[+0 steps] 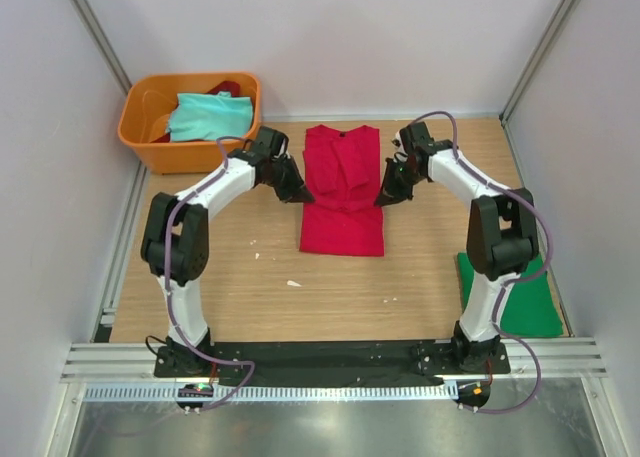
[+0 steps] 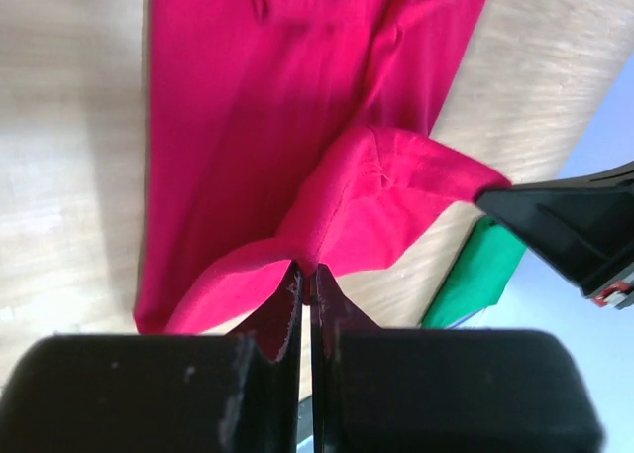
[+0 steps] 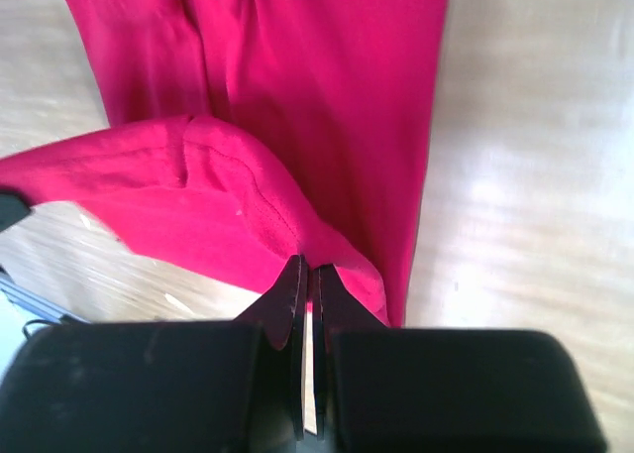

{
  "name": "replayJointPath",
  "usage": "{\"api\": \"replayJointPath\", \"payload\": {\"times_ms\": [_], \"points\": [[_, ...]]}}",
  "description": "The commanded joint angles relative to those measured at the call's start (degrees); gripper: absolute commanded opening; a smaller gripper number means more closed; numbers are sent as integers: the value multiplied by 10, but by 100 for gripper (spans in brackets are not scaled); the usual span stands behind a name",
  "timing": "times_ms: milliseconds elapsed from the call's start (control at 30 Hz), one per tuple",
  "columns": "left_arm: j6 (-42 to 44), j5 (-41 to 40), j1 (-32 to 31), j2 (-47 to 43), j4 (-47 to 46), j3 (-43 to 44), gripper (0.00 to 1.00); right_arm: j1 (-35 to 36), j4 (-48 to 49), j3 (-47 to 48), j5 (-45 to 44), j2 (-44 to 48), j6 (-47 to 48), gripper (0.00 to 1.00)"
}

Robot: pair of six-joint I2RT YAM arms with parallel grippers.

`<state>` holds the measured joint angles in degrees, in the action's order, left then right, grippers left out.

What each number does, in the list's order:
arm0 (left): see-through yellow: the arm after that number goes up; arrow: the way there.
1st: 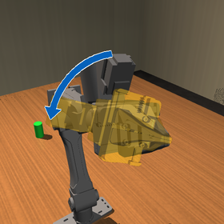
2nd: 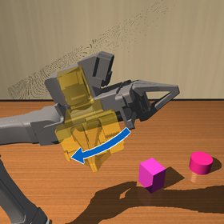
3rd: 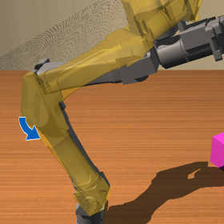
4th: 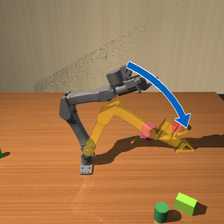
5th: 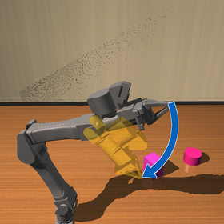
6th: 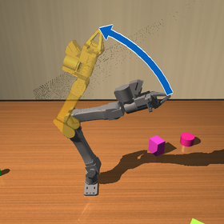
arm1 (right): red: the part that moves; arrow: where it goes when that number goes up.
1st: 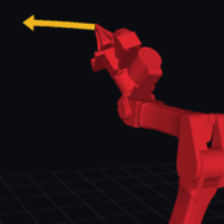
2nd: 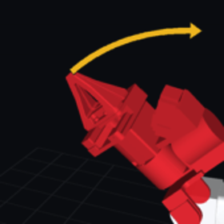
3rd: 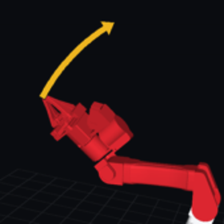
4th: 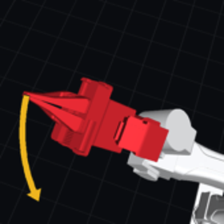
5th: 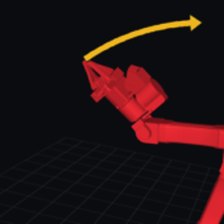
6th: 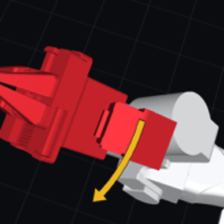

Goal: Fold and stack the t-shirts
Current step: Fold the tshirt

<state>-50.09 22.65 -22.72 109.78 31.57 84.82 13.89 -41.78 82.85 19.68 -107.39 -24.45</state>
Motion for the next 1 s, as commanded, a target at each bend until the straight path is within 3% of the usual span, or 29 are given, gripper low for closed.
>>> {"api": "replayJointPath", "payload": {"times_ms": [0,167,433,567,733,767,800,967], "points": [[37,41,20,41,42,63,0,-14,-36,74,32,-40,28,1],[34,58,37,79,42,97,0,-27,-47,148,47,-94,23,1],[32,80,45,133,40,128,0,-40,-36,164,72,-141,17,2],[34,83,51,149,41,135,8,-43,-35,177,77,-163,19,6],[85,41,55,165,100,193,29,-51,-50,226,30,-188,25,29],[103,4,55,165,120,210,31,-53,-68,238,16,-193,32,32],[151,-50,53,138,165,246,40,-50,-100,267,-37,-188,41,44],[170,-17,36,91,149,208,38,-16,-66,179,-72,-105,26,47]]}}
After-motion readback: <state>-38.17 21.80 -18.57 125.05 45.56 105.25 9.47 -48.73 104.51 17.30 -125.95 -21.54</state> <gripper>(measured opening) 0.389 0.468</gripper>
